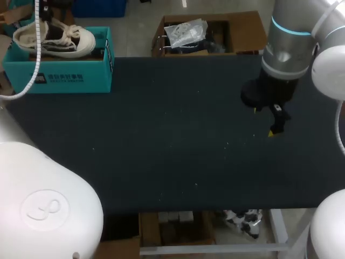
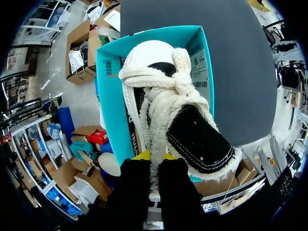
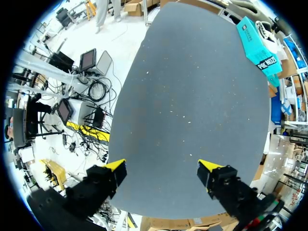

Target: Open the shoe tongue, take the insole out of the shoe, put the insole back into the shoe, and pack the shoe into the shoebox

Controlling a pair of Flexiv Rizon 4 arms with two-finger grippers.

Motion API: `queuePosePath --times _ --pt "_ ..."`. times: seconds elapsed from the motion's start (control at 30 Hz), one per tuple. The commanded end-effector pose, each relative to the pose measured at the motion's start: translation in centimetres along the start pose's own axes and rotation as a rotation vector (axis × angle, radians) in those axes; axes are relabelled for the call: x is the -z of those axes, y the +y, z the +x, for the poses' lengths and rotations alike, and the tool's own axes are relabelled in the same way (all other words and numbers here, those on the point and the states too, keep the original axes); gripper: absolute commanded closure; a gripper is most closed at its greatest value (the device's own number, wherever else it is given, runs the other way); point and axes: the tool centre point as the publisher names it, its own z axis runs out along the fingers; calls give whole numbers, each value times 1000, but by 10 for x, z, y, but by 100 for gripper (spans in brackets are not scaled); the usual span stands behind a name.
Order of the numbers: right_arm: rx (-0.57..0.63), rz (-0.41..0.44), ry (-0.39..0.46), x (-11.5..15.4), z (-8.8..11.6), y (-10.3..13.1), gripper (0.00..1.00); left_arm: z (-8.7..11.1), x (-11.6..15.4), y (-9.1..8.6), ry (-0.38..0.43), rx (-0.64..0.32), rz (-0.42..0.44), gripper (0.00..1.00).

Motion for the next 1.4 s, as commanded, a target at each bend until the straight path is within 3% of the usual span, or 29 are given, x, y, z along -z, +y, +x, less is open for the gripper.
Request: queuePosePath --times 0.03,0.5,0.63,0.67,0.7,0.77,0.8,1.07,1.23,1.4 --pt "1 1 5 1 0 0 0 -16 -29 3 96 -22 15 100" --pt "1 1 5 1 0 0 0 -31 -118 -26 330 -120 24 100" --pt "1 1 5 1 0 0 0 -36 -134 -36 383 -85 -15 100" --pt "1 1 5 1 0 0 0 -37 -135 -36 387 -78 -12 71" --pt "1 1 5 1 0 0 0 -37 -135 -36 385 -76 -9 50" --pt "1 1 5 1 0 0 0 -36 -133 -35 376 -69 -2 13" --pt "1 1 5 1 0 0 0 -35 -129 -34 363 -64 1 0" --pt "1 1 5 1 0 0 0 -20 -93 -26 252 -27 52 0" --pt "1 1 5 1 0 0 0 -8 -47 -16 169 -4 127 0" --pt "1 1 5 1 0 0 0 1 -9 -21 127 9 121 0"
